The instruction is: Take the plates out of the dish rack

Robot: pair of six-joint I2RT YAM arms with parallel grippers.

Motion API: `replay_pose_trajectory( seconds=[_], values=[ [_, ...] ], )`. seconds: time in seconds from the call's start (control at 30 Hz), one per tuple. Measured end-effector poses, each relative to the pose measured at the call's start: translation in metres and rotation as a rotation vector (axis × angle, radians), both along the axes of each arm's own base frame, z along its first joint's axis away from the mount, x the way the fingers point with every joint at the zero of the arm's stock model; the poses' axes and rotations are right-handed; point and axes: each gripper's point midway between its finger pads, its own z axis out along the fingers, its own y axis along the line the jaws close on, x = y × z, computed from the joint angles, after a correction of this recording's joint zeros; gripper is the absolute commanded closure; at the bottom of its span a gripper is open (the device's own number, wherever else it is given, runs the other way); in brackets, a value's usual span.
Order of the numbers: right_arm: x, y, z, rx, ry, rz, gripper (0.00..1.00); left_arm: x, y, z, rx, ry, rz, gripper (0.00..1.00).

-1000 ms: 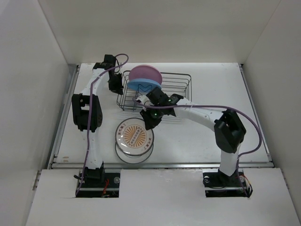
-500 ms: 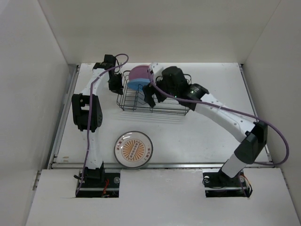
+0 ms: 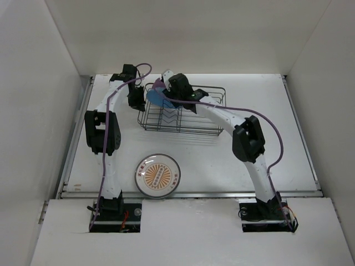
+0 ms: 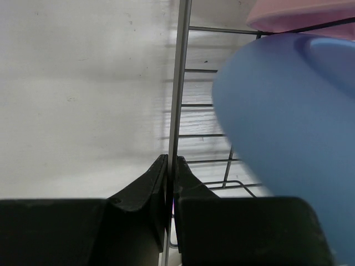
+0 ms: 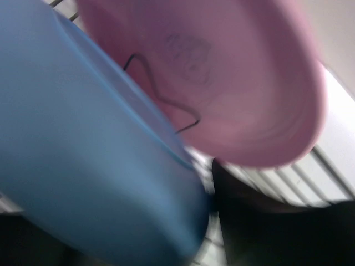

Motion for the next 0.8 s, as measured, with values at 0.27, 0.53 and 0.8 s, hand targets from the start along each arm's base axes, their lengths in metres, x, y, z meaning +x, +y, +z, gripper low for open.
replay_pose_trajectory(
  seconds=[0.27,0.53,0.8],
  values=[
    [0.024,-0.025,0.047,0.016,-0.112,-0.065,1.0,0.005,0.006,0.0,0.011,-0.022,-0.012,1.0],
    [-0.025,-0.066,0.171,0.246,-0.259,-0.165,1.0,0.005,0.005,0.001,-0.026,-0.008,0.018,1.0],
    [-0.081,-0.21,0.244,0.67,-0.312,-0.503,1.0,0.005,0.004,-0.001,-0.036,-0.013,0.026,1.0]
  ],
)
